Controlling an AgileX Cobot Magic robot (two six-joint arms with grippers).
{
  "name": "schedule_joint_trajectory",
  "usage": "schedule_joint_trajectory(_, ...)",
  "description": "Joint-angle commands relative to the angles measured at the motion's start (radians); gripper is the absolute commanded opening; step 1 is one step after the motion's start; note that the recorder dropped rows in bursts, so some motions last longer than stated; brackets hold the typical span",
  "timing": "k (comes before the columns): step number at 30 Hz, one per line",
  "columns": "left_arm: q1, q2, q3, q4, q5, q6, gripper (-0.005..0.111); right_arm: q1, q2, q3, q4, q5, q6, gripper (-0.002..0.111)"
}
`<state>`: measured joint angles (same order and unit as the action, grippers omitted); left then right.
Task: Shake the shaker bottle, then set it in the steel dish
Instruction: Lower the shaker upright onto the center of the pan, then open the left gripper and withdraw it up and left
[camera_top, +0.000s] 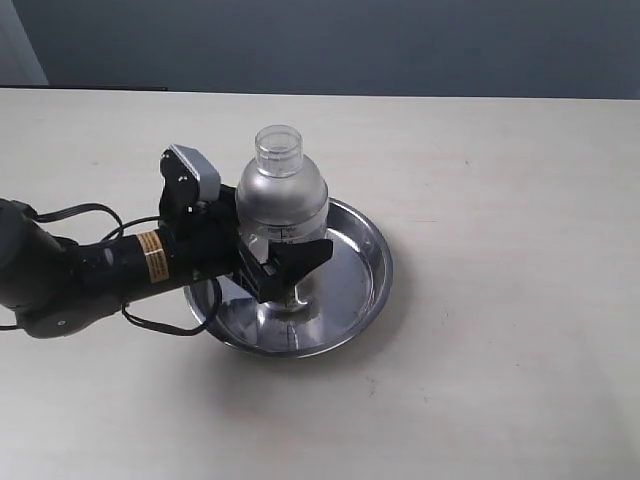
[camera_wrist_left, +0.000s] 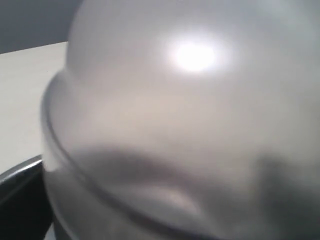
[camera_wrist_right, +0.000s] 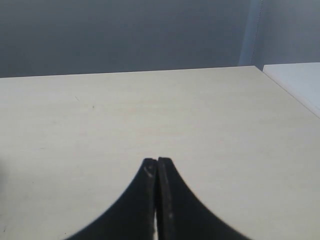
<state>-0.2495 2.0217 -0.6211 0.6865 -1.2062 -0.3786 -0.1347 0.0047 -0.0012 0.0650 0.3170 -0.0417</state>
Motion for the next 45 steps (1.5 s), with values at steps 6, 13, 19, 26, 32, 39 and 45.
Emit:
schedule_joint_trajectory(6,0.001,-0.034,-0.002,0.007,-0.015,-0.009,0.106,-0.003,-0.005,0.001,0.001,-0.012,-0.002,-0.001)
schedule_joint_trajectory(13,0.001,-0.034,-0.002,0.007,-0.015,-0.009,0.106,-0.003,-0.005,0.001,0.001,-0.012,-0.002,-0.001)
schedule_joint_trajectory(19,0.008,-0.065,-0.002,0.008,-0.015,-0.009,0.106,-0.003,-0.005,0.001,0.001,-0.012,-0.002,-0.001)
schedule_joint_trajectory(26,0.020,-0.128,-0.002,0.010,-0.015,-0.009,0.106,-0.003,-0.005,0.001,0.001,-0.012,-0.002,-0.001)
schedule_joint_trajectory(32,0.020,-0.172,-0.002,0.002,-0.015,-0.009,0.106,-0.003,-0.005,0.001,0.001,-0.012,-0.002,-0.001)
schedule_joint_trajectory(39,0.030,-0.260,-0.002,-0.020,-0.015,-0.007,0.106,-0.003,-0.005,0.001,0.001,-0.012,-0.002,-0.001)
schedule_joint_trajectory(45,0.072,-0.359,-0.002,-0.012,-0.015,-0.007,0.103,-0.003,-0.005,0.001,0.001,-0.012,-0.002,-0.001)
